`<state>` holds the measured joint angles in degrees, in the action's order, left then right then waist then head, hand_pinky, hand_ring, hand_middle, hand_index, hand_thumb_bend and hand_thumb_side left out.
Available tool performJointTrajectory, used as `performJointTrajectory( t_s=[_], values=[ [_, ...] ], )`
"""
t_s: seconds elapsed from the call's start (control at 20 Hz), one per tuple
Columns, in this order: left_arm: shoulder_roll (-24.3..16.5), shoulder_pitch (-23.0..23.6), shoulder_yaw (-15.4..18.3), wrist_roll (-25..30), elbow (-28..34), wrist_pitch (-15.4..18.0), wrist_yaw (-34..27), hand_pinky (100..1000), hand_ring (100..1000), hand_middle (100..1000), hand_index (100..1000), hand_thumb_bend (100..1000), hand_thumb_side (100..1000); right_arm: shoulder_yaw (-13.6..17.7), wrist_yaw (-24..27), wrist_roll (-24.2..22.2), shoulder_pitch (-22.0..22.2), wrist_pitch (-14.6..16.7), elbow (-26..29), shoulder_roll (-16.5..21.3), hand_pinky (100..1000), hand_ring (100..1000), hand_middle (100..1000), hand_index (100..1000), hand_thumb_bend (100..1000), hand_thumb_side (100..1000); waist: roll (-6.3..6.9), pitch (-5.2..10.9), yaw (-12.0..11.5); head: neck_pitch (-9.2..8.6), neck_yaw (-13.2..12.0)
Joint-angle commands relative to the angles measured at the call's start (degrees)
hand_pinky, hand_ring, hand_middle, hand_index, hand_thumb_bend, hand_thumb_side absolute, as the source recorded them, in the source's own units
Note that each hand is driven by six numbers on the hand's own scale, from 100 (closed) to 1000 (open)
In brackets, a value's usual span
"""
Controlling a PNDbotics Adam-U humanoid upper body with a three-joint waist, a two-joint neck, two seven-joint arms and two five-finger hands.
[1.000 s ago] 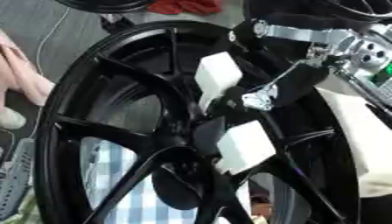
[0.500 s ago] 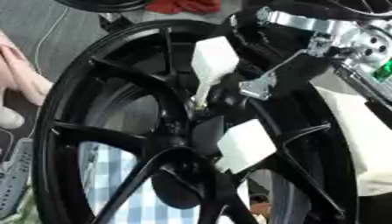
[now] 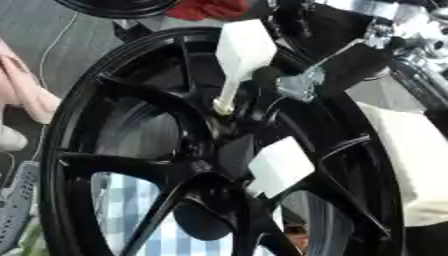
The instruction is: Pull the pin out of the wheel hub.
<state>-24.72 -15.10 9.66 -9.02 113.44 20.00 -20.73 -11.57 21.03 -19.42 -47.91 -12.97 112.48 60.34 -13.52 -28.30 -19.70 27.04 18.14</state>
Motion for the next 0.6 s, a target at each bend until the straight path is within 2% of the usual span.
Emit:
performJointTrajectory(
  t_s=[0.05,0.3,0.6],
  values=[
    [-1.2,0.1,0.6,-0.1,1.2,-0.1,-0.1,760,667,671,805,119,709,2.8,2.8,1.7,0.1,0.6,1.7,3.6,763,673,425,298,100,100,1.06,2.32,0.6,-0.01,-0.5],
    [-1.5,0.7,0.7,-0.2,1.2,-0.1,-0.2,760,668,671,806,119,705,6.8,7.5,6.0,3.5,2.9,2.1,7.0,755,668,424,295,100,100,1.94,3.56,2.6,1.19,-2.1],
    [-1.8,2.2,1.0,-0.7,1.2,-0.2,0.0,759,669,672,806,116,700,14.0,11.5,13.6,13.1,6.0,1.6,12.4,746,665,423,294,100,100,3.94,5.32,7.0,3.79,-5.5]
  ],
)
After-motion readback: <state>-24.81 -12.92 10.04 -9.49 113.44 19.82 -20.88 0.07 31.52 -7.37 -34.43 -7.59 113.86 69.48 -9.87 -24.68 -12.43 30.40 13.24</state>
